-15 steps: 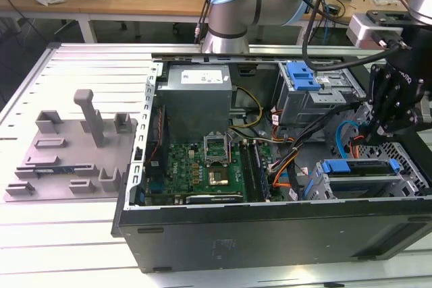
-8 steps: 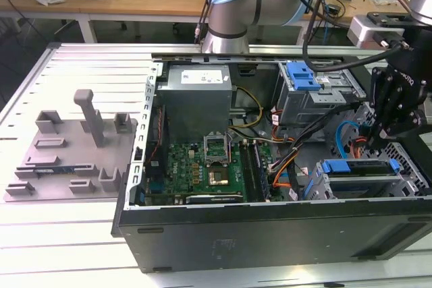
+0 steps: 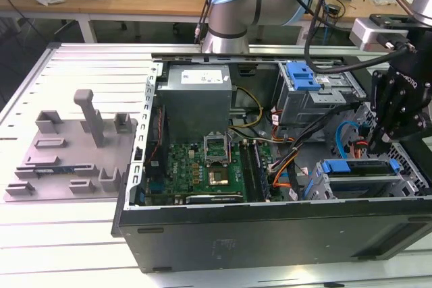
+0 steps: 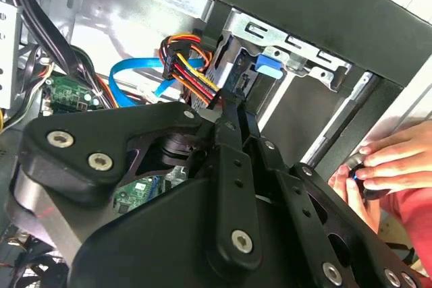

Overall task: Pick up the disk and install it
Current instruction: 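Insert the first disk wire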

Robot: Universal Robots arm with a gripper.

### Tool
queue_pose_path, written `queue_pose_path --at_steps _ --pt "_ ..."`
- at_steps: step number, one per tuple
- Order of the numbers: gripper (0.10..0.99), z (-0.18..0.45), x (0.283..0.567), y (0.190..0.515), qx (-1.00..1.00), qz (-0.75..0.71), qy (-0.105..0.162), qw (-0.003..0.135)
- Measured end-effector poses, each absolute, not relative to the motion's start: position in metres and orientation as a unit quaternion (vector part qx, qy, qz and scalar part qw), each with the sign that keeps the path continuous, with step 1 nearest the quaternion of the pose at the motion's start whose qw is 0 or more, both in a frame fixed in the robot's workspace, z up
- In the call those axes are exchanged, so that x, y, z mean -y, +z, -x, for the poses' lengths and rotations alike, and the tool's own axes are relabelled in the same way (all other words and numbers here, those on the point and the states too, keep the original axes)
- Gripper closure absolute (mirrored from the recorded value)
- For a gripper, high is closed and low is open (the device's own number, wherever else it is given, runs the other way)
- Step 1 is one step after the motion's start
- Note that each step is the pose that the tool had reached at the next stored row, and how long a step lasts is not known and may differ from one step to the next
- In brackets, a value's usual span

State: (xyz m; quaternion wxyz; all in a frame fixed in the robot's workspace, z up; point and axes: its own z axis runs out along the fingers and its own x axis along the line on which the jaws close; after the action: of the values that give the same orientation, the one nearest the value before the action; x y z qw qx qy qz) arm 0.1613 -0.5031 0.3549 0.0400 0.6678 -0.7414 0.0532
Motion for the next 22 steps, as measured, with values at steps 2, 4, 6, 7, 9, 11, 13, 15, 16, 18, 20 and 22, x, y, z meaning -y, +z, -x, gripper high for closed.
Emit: queue_pose_path --at_steps 2,4,6,7,9,11,13,15,16,18,20,22 --pt "0.922 -0.1629 0.5059 0.3548 0.741 -0.668 0.053 0.040" --pt "0.922 -0.1636 0.5097 0.3546 0.741 -0.668 0.053 0.040" --pt "0.922 -0.1637 0.5101 0.3538 0.741 -0.668 0.053 0.039" --pt "0.922 -0.1637 0.5102 0.3535 0.741 -0.668 0.053 0.039" --pt "0.922 -0.1638 0.5102 0.3531 0.740 -0.669 0.053 0.039" --pt "0.922 -0.1638 0.5102 0.3530 0.738 -0.671 0.053 0.039" --pt "0.922 -0.1638 0.5102 0.3529 0.738 -0.672 0.053 0.039" --pt "0.922 -0.1638 0.5102 0.3529 0.738 -0.672 0.053 0.039" --pt "0.922 -0.1638 0.5102 0.3529 0.737 -0.672 0.053 0.039" --pt "0.922 -0.1637 0.5102 0.3528 0.737 -0.673 0.053 0.039" --pt "0.922 -0.1637 0.5102 0.3528 0.736 -0.674 0.053 0.039" --pt "0.922 -0.1637 0.5102 0.3528 0.735 -0.675 0.053 0.039"
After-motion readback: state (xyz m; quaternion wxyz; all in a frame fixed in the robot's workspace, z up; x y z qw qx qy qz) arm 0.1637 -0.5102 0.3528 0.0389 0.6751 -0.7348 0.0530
